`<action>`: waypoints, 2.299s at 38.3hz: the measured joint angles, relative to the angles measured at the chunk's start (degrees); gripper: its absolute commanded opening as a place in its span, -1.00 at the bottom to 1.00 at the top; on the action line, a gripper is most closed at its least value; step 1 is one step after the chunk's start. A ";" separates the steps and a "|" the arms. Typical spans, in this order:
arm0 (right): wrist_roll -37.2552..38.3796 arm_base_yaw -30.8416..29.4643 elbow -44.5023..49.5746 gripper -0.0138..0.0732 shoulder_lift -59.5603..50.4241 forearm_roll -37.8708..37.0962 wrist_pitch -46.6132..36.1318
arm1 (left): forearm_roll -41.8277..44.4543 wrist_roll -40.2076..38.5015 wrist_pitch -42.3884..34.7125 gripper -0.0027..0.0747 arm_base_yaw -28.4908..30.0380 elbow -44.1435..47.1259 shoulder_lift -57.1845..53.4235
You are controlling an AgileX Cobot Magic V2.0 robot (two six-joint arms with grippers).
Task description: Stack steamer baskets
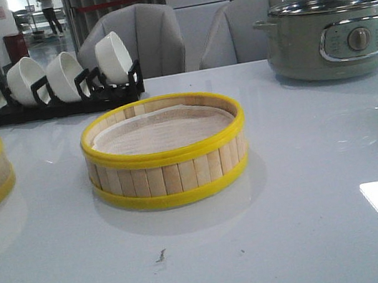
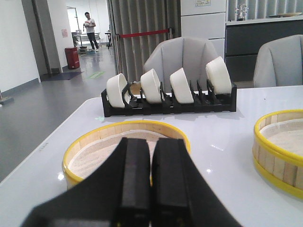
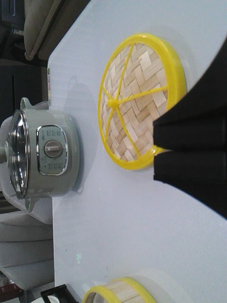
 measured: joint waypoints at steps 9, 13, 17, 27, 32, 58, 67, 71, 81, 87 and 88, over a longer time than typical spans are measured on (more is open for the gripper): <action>0.00 0.00 0.00 -0.55 0.00 0.00 0.00 | 0.00 0.00 0.00 -0.71 0.00 0.00 0.00; 0.00 0.00 0.00 -0.55 0.00 0.00 0.00 | 0.00 0.00 0.00 -0.71 0.00 0.00 0.00; 0.00 0.00 0.00 -0.55 0.00 0.00 0.00 | 0.00 0.00 0.00 -0.71 0.00 0.00 0.00; 0.00 0.00 0.00 -0.55 0.00 0.00 0.00 | 0.00 0.00 0.00 -0.71 0.00 0.00 0.00; 0.00 0.00 0.00 -0.55 0.00 0.00 0.00 | 0.00 0.00 0.00 -0.71 0.00 0.00 0.00; 0.00 0.00 0.00 -0.55 0.00 0.00 0.00 | 0.00 0.00 0.00 -0.71 0.00 0.00 0.00; 0.00 0.00 0.00 -0.55 0.00 0.00 0.00 | 0.00 0.00 0.00 -0.71 0.00 0.00 0.00; 0.00 0.00 0.00 -0.55 0.00 0.00 0.00 | 0.00 0.00 0.00 -0.71 0.00 0.00 0.00; 0.00 0.00 0.00 -0.55 0.00 0.00 0.00 | -3.47 0.00 2.71 -0.71 0.00 -0.40 0.13; 0.00 0.00 0.00 -0.55 0.00 0.00 0.00 | -7.49 0.00 8.35 -0.71 0.00 -6.72 8.25; 0.00 0.00 0.00 -0.55 0.00 0.00 0.00 | -7.86 0.00 8.60 -0.71 0.00 -8.71 10.96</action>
